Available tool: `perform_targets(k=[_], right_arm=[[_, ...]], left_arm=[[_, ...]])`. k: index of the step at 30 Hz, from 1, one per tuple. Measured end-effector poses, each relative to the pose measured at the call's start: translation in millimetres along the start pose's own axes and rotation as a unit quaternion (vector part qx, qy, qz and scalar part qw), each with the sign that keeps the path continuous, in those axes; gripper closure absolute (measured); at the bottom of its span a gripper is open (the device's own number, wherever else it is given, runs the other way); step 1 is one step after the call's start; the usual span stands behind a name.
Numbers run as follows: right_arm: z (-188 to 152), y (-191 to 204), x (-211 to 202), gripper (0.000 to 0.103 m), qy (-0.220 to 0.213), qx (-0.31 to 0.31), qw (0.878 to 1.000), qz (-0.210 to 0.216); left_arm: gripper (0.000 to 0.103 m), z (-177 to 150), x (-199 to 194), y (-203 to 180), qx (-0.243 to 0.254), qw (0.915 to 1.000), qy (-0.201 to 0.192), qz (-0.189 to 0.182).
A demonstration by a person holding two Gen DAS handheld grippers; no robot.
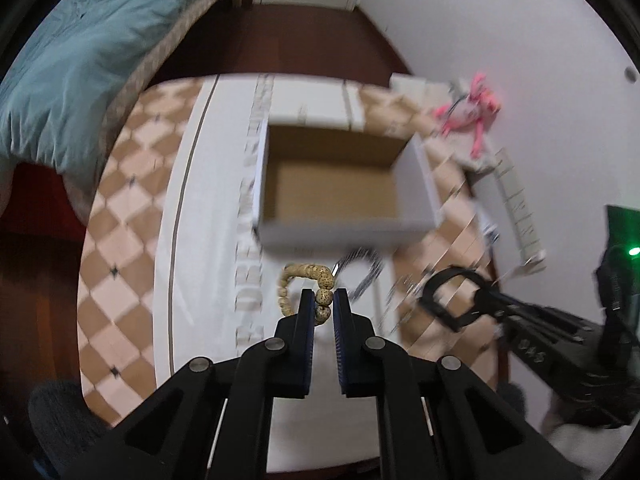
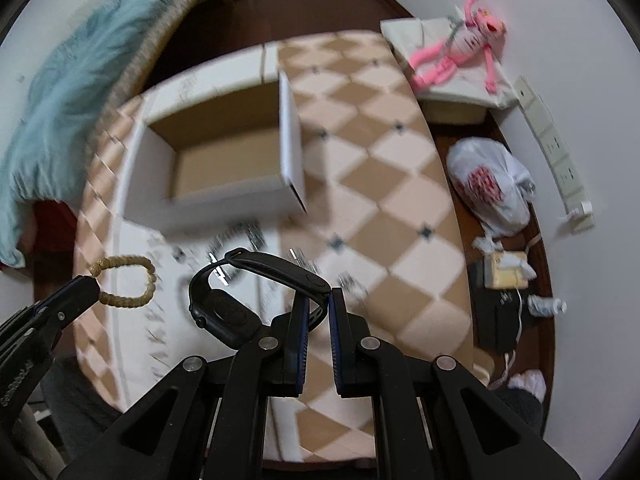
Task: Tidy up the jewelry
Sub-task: 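Carry the watch band and bead bracelet into the white box and open both tools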
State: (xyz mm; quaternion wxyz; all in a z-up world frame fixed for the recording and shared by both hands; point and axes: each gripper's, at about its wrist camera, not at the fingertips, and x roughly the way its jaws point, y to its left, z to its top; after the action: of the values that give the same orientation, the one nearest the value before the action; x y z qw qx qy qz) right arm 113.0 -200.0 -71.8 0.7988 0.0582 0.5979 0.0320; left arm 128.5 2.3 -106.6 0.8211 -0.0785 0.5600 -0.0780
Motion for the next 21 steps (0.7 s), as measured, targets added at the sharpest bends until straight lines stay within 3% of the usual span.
perform_targets(k=[3,8,17,21], right_arm=[[17.4,8.0,-4.0,0.093,-0.015,-0.005,1.000,0.004],[67.3,32.4,15.8,0.093,-0.025,-0.023,0.999,0.001],[119.5,58.9,55.8,0.093,0.006,-0.057,0.998,-0.011],[134.2,61.9,75.1,0.091,0.031,-0.061,0.998,-0.003]], left_arm=[[0.096,36.2,-12.1,-4.4,-0.003,0.9995,-0.024,-0.022],[0.096,78.3,-1.0,-2.2,-0.005,0.9990,-0.027,-0.036],[0.096,117.3,49.6,9.2,-0.013,0.9986,0.023,-0.046],[0.095,128.1,60.9,14.9,-0.025,0.9989,0.035,-0.020]])
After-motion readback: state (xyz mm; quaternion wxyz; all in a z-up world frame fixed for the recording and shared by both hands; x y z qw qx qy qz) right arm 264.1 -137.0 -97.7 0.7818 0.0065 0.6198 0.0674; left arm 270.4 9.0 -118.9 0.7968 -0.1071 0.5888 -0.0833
